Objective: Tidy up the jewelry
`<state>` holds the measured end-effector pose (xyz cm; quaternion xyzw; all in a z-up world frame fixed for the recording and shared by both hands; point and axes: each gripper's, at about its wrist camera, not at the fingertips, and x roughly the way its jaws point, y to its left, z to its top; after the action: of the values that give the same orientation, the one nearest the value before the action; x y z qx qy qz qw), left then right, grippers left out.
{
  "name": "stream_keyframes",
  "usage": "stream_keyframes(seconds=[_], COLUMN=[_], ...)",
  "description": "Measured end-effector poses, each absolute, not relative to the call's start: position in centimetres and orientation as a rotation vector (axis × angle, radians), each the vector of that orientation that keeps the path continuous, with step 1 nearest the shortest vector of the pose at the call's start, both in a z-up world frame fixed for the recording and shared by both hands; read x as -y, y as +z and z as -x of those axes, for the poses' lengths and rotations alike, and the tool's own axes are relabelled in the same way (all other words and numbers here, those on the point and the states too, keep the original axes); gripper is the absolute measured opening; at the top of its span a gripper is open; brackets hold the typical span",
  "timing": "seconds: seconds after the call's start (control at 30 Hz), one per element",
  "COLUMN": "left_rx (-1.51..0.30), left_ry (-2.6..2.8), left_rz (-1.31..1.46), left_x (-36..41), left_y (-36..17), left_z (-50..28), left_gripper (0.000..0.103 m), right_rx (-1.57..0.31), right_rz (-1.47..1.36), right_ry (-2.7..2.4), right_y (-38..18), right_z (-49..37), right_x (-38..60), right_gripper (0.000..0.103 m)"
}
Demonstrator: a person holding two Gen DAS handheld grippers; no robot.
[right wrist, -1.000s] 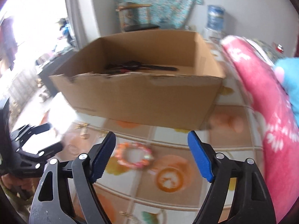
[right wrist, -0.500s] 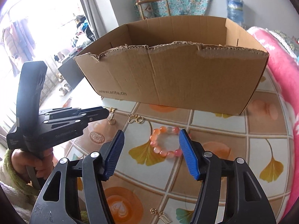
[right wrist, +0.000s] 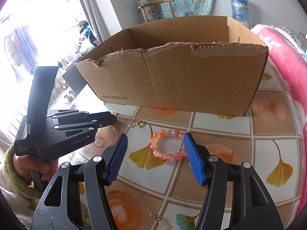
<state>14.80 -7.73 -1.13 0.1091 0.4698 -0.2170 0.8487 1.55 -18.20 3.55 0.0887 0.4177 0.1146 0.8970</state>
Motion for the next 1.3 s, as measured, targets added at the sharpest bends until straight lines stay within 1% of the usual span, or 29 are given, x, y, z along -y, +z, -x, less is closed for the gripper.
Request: stream_keyframes(seconds=[0.13, 0.63, 0.87, 1.0, 1.13, 1.2, 1.3], left_rx=[-0.989, -1.001, -0.998, -0.996, -0.991, -0.991, -0.991], left_ry=[-0.451, -0.46, -0.467, -0.47, -0.473, -0.474, -0.476], left_rz=[-0.237, -0.188, -0.153, -0.14, -0.135, -0.129, -0.13], left_x=[7.8, 3.6, 2.2, 2.0, 1.8, 1.7, 1.7], left_y=[-1.2, -1.3, -1.4, -1.5, -1.5, -1.5, -1.5], left_z=[-14.5, -11.2, -10.1, -10.0, -10.0, -10.1, -10.1], left_gripper=[0.005, 0.005, 0.005, 0.005, 0.005, 0.005, 0.005], right_rx=[-0.857, -0.853, -0.97, -1.02, -1.031, -1.051, -1.062], right_rz=[-0.181, -0.176, -0.056, 0.02, 0.087, 0.117, 0.134], right_ry=[0.23, 0.196, 0.234, 0.223, 0.239, 0.243, 0.241], right_y=[3.9, 5.7, 4.3, 3.0, 2.1, 1.5, 1.0], right_z=[-1.0, 2.4, 6.0, 6.7, 6.6, 6.3, 5.9], right_x=[18.3, 20.3, 19.3, 18.1, 16.8, 16.4, 16.4], right_gripper=[0.057, 0.057, 0.057, 0.049, 0.042, 0.033, 0.025])
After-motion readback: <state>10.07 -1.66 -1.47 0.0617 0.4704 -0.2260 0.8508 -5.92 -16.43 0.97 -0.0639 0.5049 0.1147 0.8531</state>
